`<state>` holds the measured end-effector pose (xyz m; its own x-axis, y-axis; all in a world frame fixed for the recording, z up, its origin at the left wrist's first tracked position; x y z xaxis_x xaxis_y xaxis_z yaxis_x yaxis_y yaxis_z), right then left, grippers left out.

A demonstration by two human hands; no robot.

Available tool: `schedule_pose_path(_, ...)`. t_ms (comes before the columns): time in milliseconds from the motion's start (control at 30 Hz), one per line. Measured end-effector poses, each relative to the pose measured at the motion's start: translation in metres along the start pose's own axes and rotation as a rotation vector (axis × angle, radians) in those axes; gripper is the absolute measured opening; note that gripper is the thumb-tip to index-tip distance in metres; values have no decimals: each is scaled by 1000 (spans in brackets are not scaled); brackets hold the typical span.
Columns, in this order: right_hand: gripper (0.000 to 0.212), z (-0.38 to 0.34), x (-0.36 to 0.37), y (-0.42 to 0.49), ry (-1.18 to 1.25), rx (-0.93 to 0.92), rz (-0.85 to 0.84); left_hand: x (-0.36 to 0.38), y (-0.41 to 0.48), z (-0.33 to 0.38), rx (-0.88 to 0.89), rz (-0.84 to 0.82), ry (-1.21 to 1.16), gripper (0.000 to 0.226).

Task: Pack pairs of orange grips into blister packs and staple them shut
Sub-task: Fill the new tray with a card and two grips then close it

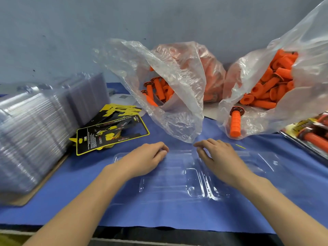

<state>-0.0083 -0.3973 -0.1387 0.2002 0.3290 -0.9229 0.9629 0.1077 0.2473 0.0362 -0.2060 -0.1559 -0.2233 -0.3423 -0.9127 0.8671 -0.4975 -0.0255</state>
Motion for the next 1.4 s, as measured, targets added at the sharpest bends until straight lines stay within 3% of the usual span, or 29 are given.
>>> schedule_pose_path(133, 29, -7, -9, -2, 99, 18, 53, -11, -8, 3, 41, 135, -62, 29)
schedule_pose_path(333, 37, -30, -5, -8, 107, -19, 13, -32, -17, 14, 104, 359, 94, 30)
schedule_pose_path(467, 36, -47, -13, 0, 83, -93, 80, -79, -25, -27, -122, 619, 259, 28)
schedule_pose_path(600, 42, -43, -2, 8, -52, -89, 50, -85, -36, -81, -330, 575, 343, 39)
schedule_pose_path(833, 43, -19, 26, 10, -136, -13, -66, -70, -42, -113, -386, 410, 396, 46)
schedule_pose_path(1000, 40, -15, 28, 8, -146, 17, -72, -94, -55, -100, -339, 558, 378, 31)
schedule_pose_path(1100, 38, -15, 19, 8, -129, 28, -46, -128, -74, -83, -289, 751, 344, 27)
schedule_pose_path(1200, 34, -20, -1, 10, 16, 21, 54, -167, -108, -66, -213, 1010, 163, 25)
schedule_pose_path(1267, 29, -24, -20, 11, 274, 22, 147, -179, -122, -60, -148, 1122, -239, 23)
schedule_pose_path(1333, 24, -31, -36, 13, 656, 43, 192, -170, -111, -53, -91, 1042, -753, 21)
schedule_pose_path(1400, 33, -47, -46, 16, 1029, 18, 144, -142, -86, -34, -111, 774, -1028, 21)
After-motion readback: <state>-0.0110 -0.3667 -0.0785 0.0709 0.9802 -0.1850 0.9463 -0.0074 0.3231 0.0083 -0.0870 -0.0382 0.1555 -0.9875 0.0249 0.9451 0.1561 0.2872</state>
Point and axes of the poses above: each hand's wrist, its own y-axis towards the middle knuckle, its own x-axis out of the palm, z = x × y, the point moved 9 cm from there along y, towards the middle knuckle, and after that the axes turned 1 degree about y, right-handed, at the moved point
